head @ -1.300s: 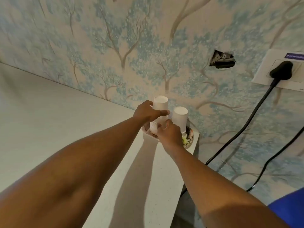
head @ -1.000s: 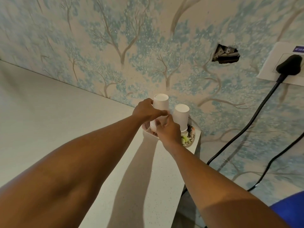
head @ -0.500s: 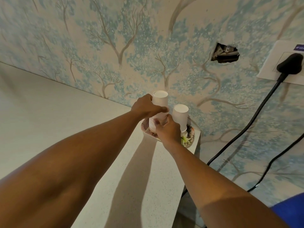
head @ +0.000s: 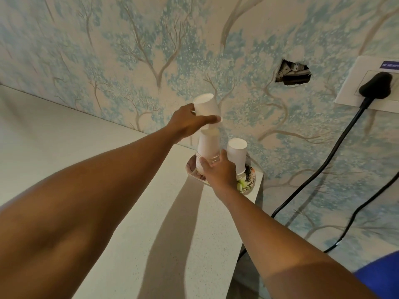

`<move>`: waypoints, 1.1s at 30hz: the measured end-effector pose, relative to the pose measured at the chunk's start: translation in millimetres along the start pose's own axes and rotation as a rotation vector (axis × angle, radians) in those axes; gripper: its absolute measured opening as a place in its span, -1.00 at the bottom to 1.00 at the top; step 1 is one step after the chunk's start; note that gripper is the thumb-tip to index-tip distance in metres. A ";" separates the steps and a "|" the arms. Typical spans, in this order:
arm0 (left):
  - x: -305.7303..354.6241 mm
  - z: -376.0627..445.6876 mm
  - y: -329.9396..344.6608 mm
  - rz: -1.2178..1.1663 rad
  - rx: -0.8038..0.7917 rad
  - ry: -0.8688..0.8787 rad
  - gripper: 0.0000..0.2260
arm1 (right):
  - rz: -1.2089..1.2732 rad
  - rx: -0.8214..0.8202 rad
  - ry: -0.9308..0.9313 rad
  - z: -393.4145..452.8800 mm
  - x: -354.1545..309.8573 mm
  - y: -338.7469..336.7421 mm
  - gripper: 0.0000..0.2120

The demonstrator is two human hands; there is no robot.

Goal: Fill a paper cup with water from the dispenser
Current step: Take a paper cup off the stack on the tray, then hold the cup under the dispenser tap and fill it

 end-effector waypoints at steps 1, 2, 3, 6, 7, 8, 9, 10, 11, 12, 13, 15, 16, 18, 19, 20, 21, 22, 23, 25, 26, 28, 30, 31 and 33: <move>0.9 -0.3 -5.4 -0.056 0.014 -0.015 -0.29 | 0.002 -0.003 0.001 -1.4 -1.2 -0.6 -0.49; 1.2 -1.2 -10.5 -0.114 0.028 -0.036 -0.30 | 0.009 -0.002 0.000 -3.1 -2.6 -2.0 -0.49; -0.1 -2.3 -15.0 -0.169 0.038 -0.061 -0.31 | 0.018 0.002 -0.003 -5.2 -4.1 -3.4 -0.50; -5.6 -10.9 -23.4 -0.270 0.059 -0.123 -0.31 | 0.048 0.010 -0.002 -13.2 -8.5 -8.1 -0.51; -7.5 -15.6 -24.6 -0.286 0.065 -0.138 -0.30 | 0.059 0.014 -0.003 -17.0 -10.0 -10.2 -0.49; -9.1 -20.8 -25.3 -0.298 0.069 -0.152 -0.30 | 0.067 0.018 -0.006 -20.6 -11.5 -12.2 -0.46; -10.9 -26.1 -25.3 -0.307 0.072 -0.167 -0.32 | 0.071 0.021 -0.009 -24.2 -13.4 -14.3 -0.43; -12.4 -32.0 -25.0 -0.310 0.073 -0.179 -0.35 | 0.074 0.022 -0.014 -28.0 -15.4 -17.0 -0.41; -13.5 -38.5 -24.1 -0.309 0.072 -0.188 -0.39 | 0.079 0.024 -0.021 -32.3 -17.7 -20.1 -0.40; -13.8 -45.5 -23.3 -0.306 0.069 -0.193 -0.43 | 0.086 0.026 -0.031 -36.9 -19.8 -23.1 -0.40; -14.2 -51.2 -22.1 -0.304 0.062 -0.195 -0.46 | 0.093 0.028 -0.042 -41.1 -22.1 -25.6 -0.41; -11.9 -65.6 -17.9 -0.308 0.027 -0.193 -0.51 | 0.122 0.037 -0.063 -53.3 -26.0 -32.4 -0.40; -10.3 -73.1 -15.4 -0.312 0.005 -0.191 -0.51 | 0.140 0.045 -0.074 -59.7 -27.3 -35.6 -0.38; -7.4 -89.3 -10.3 -0.315 -0.042 -0.193 -0.50 | 0.173 0.064 -0.096 -72.9 -29.5 -42.8 -0.32; -6.1 -96.9 -7.2 -0.319 -0.066 -0.201 -0.49 | 0.182 0.066 -0.109 -77.9 -30.6 -45.5 -0.27; -4.4 -107.6 -3.9 -0.329 -0.091 -0.212 -0.48 | 0.187 0.064 -0.125 -85.0 -31.5 -49.1 -0.22; -3.3 -118.3 -0.2 -0.339 -0.114 -0.226 -0.49 | 0.187 0.061 -0.142 -91.6 -32.4 -52.6 -0.19; -2.7 -127.5 3.9 -0.347 -0.135 -0.241 -0.49 | 0.192 0.059 -0.160 -96.8 -32.9 -55.4 -0.16; -2.7 -138.0 8.1 -0.350 -0.155 -0.257 -0.50 | 0.200 0.057 -0.174 -103.5 -33.3 -59.1 -0.13; -4.3 -160.2 17.2 -0.351 -0.187 -0.291 -0.52 | 0.211 0.049 -0.194 -116.0 -31.6 -66.0 -0.08; -5.4 -171.8 21.3 -0.357 -0.199 -0.309 -0.53 | 0.215 0.041 -0.197 -122.6 -29.9 -69.1 -0.06; -6.7 -195.4 29.0 -0.378 -0.228 -0.333 -0.56 | 0.231 0.025 -0.188 -137.3 -25.7 -76.6 -0.03; -7.0 -215.7 36.6 -0.394 -0.260 -0.332 -0.53 | 0.253 0.028 -0.194 -150.4 -21.8 -84.9 -0.04; -7.2 -228.2 41.2 -0.400 -0.277 -0.331 -0.50 | 0.261 0.030 -0.199 -160.0 -19.4 -90.4 -0.08; -9.4 -244.2 49.8 -0.427 -0.312 -0.343 -0.50 | 0.263 0.037 -0.206 -170.2 -16.6 -97.1 -0.17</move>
Point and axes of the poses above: each hand's wrist, its own z-axis towards the middle knuckle, its own y-axis out of the palm, x = y × z, the point moved 7 cm from there along z, towards the middle knuckle, and after that the axes turned 2 degrees about x, right-handed, at the moved point
